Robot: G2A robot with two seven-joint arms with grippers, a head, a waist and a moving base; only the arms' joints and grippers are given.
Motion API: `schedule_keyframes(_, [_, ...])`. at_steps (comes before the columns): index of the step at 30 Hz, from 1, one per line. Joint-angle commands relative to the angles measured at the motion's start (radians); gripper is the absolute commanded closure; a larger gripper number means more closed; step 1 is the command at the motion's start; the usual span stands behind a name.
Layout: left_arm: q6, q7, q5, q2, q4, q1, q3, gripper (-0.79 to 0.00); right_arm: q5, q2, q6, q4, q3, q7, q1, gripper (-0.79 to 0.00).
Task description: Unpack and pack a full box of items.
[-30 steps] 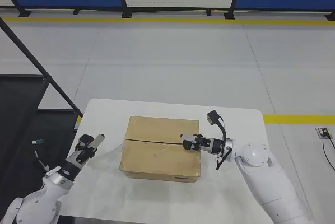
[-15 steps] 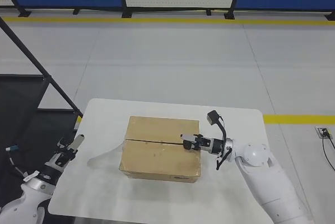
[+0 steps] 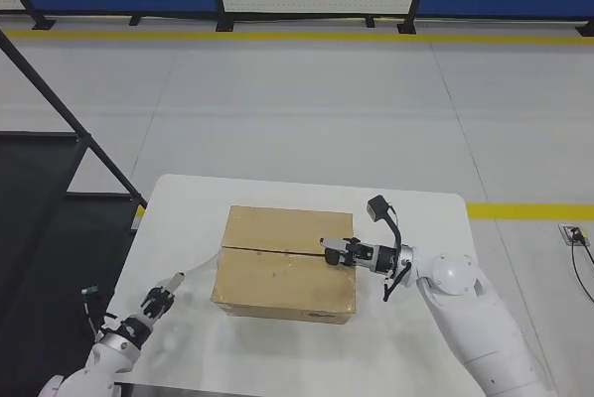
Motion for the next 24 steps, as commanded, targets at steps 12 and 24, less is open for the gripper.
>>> schedule_keyframes(12, [0.066, -0.091, -0.096, -0.021, 0.183, -0.170, 0.129, -0.785, 0.000, 0.000, 0.000, 0.000, 0.000, 0.000, 0.000, -0.785])
schedule_keyframes(24, [0.098, 0.007, -0.340, -0.056, 0.300, -0.267, 0.169, -0.785, 0.000, 0.000, 0.000, 0.000, 0.000, 0.000, 0.000, -0.785])
